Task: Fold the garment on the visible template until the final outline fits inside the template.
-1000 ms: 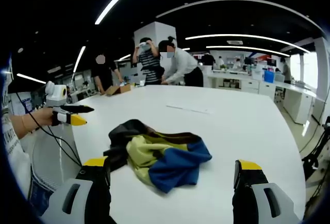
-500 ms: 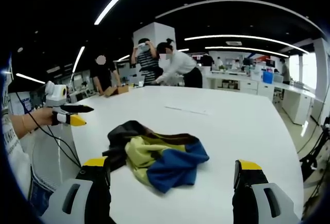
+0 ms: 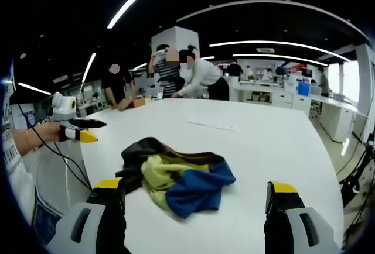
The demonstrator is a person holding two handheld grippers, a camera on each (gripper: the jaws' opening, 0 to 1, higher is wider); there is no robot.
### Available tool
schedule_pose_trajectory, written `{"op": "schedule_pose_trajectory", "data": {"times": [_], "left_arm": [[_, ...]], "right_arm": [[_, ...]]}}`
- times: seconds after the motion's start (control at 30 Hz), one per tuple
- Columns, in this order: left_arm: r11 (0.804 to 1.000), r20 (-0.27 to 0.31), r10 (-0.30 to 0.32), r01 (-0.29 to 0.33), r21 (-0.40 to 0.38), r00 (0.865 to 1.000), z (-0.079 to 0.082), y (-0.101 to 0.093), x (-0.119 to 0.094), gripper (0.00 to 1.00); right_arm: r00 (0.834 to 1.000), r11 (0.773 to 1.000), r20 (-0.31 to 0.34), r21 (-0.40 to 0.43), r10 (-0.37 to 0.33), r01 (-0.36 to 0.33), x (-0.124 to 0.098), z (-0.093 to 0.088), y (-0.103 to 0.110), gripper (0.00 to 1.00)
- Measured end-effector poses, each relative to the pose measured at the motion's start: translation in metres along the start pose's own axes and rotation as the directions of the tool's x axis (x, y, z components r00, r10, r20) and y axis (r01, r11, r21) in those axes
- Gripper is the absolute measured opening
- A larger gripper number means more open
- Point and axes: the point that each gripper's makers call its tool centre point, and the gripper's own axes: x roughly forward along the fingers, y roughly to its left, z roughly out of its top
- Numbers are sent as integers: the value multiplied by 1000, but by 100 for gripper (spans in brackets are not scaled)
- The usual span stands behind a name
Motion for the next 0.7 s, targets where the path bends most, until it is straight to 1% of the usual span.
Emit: {"op": "schedule_pose_trajectory", "data": {"times": [0.07,0.17,0.27,0.4,0.63,0.7], "left_arm": [[1000,-1,-2,2,0,1000,0,0,0,97],[1000,2,-4,4,2,1000,1,1,0,94],[1000,8,-13,13,0,1000,2,1,1,93],[999,19,-31,32,-16,999,7,2,5,91],[998,26,-64,63,13,998,15,1,13,85],[997,25,-75,75,17,997,16,-1,14,83]], "right_arm": [[1000,1000,-1,-1,1,-1,0,0,0,99],[1000,1000,0,-5,2,-2,1,0,-1,99],[1000,1000,-4,-13,16,-16,2,0,2,98],[1000,999,-3,-21,26,-26,6,1,3,97],[999,998,3,-46,49,-49,15,4,3,91],[998,997,4,-39,63,-63,20,6,3,90]]}}
